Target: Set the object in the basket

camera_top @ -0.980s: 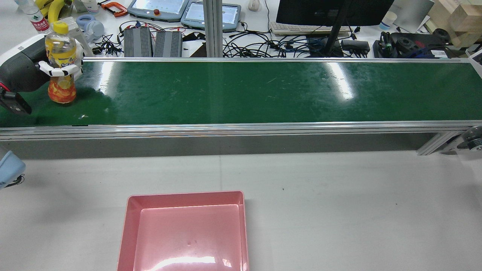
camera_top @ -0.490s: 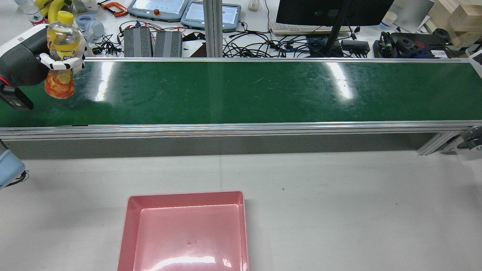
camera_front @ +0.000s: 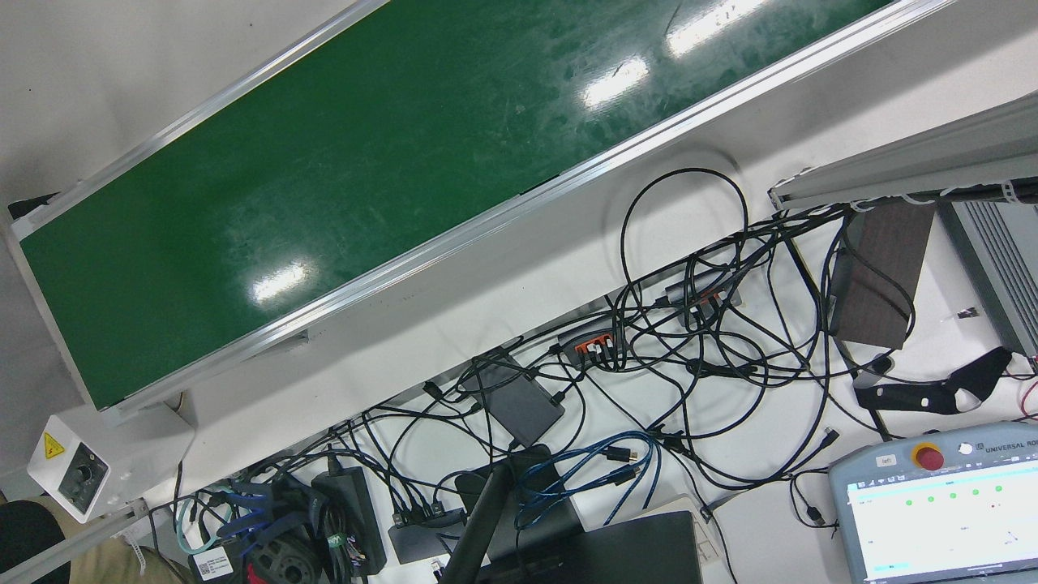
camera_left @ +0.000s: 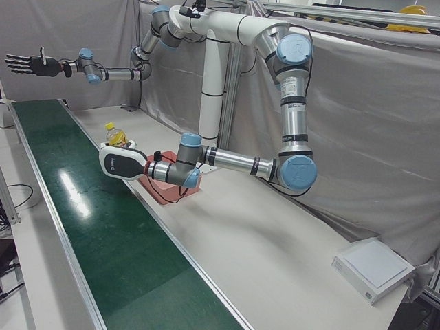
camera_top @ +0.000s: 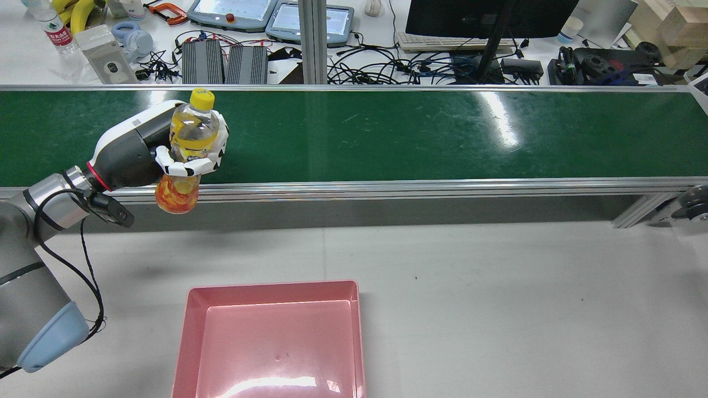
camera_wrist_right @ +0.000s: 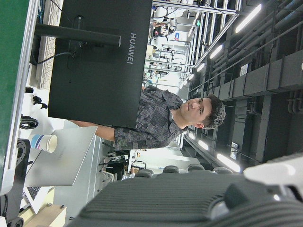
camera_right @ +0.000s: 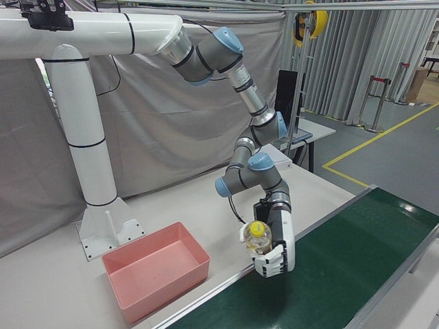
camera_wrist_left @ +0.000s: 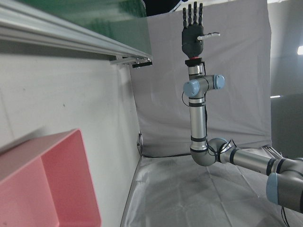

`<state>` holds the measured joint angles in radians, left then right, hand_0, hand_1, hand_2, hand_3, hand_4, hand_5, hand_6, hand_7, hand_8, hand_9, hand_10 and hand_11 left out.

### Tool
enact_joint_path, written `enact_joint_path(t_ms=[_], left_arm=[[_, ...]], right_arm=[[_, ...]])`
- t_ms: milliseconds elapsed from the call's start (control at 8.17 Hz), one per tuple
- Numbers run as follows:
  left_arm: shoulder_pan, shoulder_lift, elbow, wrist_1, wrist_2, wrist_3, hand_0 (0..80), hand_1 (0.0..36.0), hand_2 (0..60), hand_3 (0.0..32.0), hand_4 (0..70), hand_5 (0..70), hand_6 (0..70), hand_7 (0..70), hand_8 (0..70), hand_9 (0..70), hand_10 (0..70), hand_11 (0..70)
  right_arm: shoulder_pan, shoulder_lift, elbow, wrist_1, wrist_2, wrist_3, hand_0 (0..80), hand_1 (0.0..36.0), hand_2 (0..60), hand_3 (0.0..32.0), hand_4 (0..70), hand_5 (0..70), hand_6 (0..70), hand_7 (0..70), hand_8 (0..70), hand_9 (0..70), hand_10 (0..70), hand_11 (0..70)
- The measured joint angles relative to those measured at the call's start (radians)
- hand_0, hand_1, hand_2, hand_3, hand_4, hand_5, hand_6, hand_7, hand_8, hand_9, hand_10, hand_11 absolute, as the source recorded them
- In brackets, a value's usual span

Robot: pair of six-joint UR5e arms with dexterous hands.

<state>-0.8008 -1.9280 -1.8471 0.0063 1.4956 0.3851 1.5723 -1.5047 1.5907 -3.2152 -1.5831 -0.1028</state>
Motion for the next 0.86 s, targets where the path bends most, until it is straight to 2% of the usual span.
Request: enact_joint_path(t_ms=[367, 612, 735, 857], left_arm=[[0.184, 0.004, -0.062, 0.0, -0.001, 0.062, 48.4, 17.9, 60.0, 0.0, 70.0, 70.0, 70.0, 70.0, 70.0, 70.0, 70.0, 70.0], [0.261, 0.008, -0.074, -0.001, -0.001, 0.098, 48.5, 16.9, 60.0, 0.0, 70.0, 70.0, 70.0, 70.0, 69.5, 70.0, 68.9, 70.0], [0.289, 0.011, -0.076, -0.002, -0.001, 0.109, 48.2, 16.5, 60.0, 0.0, 70.0, 70.0, 64.4, 70.0, 60.8, 70.0, 61.3, 70.0], [0.314, 0.018, -0.076, -0.003, -0.001, 0.118, 47.9, 13.0, 45.8, 0.0, 64.5, 63.9, 41.0, 63.5, 44.1, 62.1, 49.3, 69.7]], right_arm=[[0.0, 0.0, 0.0, 0.0, 0.0, 0.0, 0.0, 0.0, 0.0, 0.0, 0.0, 0.0, 0.0, 0.0, 0.0, 0.0, 0.0, 0.0], [0.0, 0.0, 0.0, 0.0, 0.0, 0.0, 0.0, 0.0, 0.0, 0.0, 0.0, 0.0, 0.0, 0.0, 0.0, 0.0, 0.0, 0.0], [0.0, 0.0, 0.0, 0.0, 0.0, 0.0, 0.0, 0.0, 0.0, 0.0, 0.0, 0.0, 0.0, 0.0, 0.0, 0.0, 0.0, 0.0], [0.0, 0.001, 0.0, 0.0, 0.0, 0.0, 0.0, 0.0, 0.0, 0.0, 0.0, 0.0, 0.0, 0.0, 0.0, 0.0, 0.0, 0.0]])
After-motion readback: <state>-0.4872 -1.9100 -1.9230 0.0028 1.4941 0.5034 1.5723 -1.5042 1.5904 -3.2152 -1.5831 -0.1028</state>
